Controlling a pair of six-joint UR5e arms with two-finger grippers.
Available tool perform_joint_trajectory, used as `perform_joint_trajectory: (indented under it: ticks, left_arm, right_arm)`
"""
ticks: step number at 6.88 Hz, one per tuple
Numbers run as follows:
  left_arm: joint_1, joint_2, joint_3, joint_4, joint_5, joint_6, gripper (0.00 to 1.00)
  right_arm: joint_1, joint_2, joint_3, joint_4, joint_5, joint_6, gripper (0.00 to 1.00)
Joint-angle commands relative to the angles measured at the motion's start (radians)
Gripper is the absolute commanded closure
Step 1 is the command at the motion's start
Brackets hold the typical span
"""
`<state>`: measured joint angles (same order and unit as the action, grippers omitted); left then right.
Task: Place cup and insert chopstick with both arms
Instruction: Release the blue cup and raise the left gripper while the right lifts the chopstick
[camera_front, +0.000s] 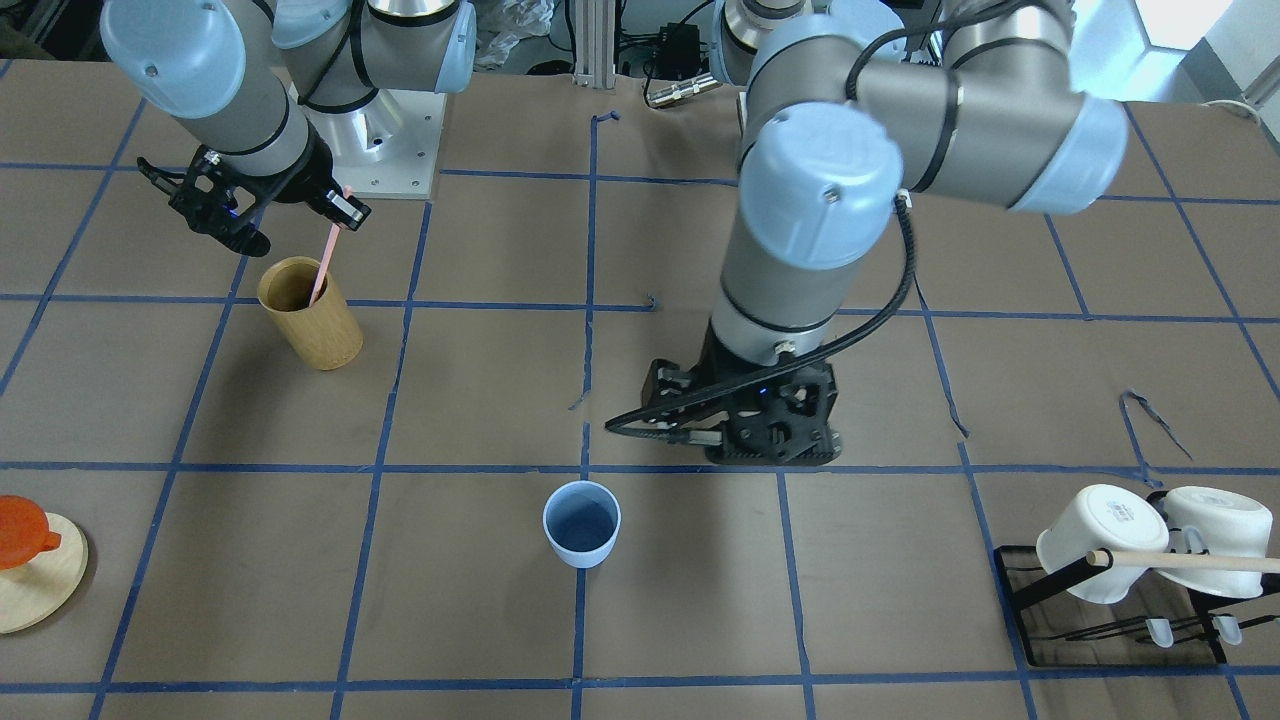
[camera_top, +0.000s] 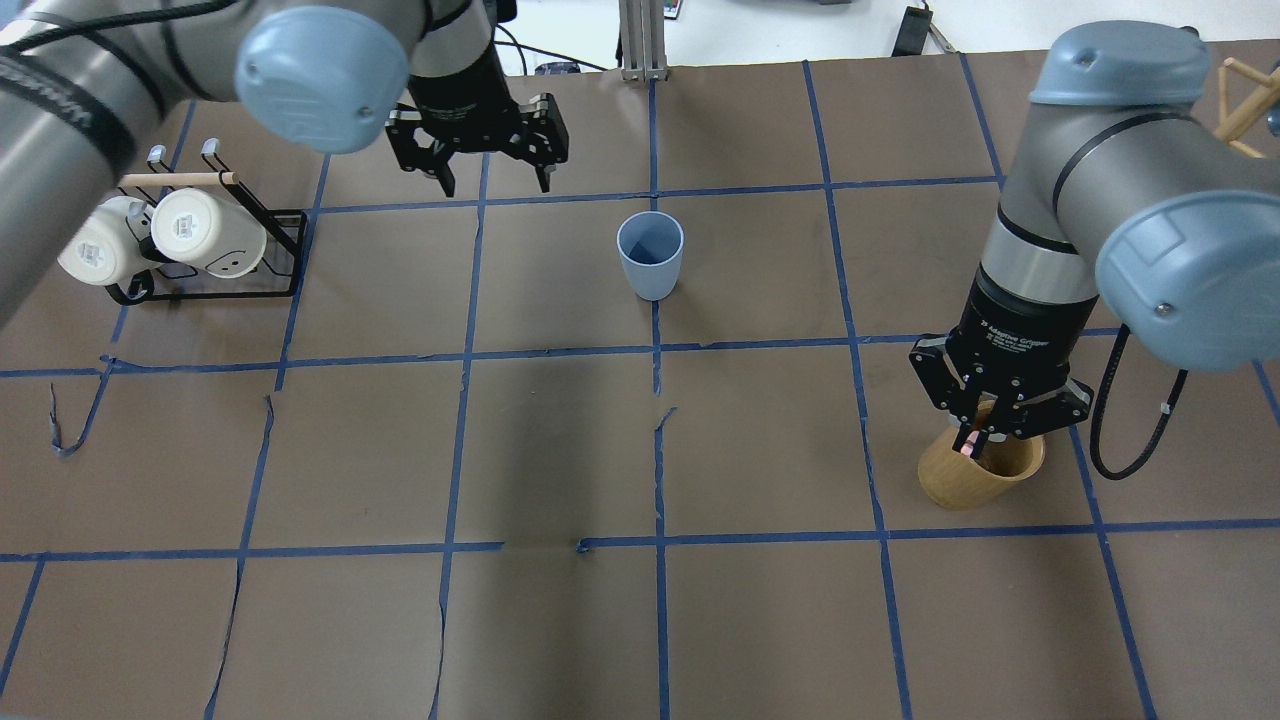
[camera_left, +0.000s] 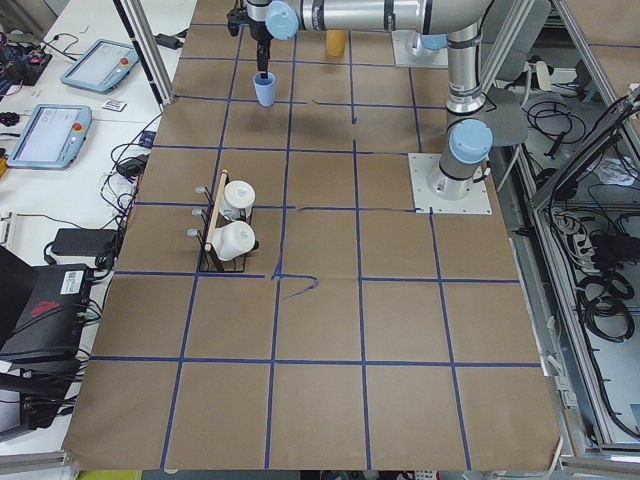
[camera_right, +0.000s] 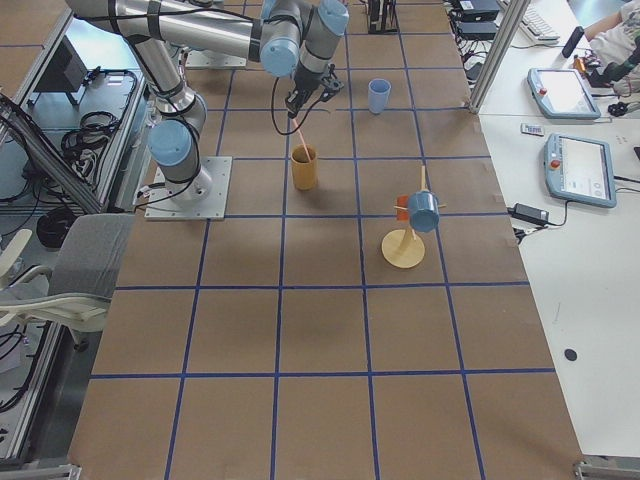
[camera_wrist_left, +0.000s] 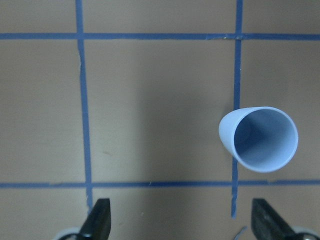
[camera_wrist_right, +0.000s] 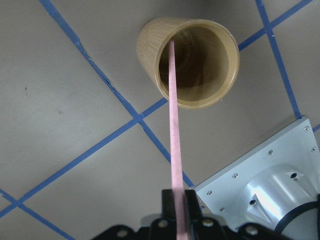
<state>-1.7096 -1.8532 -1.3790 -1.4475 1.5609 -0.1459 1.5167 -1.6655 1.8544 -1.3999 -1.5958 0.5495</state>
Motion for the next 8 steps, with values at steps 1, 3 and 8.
perform_joint_trajectory:
  ticks: [1, 3, 8]
  left_arm:
    - [0.047, 0.138, -0.049, -0.106, 0.007, 0.025, 0.0]
    - [0.088, 0.233, -0.141, -0.143, 0.001, 0.031, 0.0]
    - [0.131, 0.285, -0.163, -0.146, -0.007, 0.057, 0.0]
  right_arm:
    - [-0.001, -0.005, -0.079, 0.091, 0.077, 0.003, 1.0]
    - [0.002, -0.01, -0.23, 0.172, 0.067, 0.003, 1.0]
    - [0.014, 0.039, -0.509, 0.398, 0.346, 0.009, 1.0]
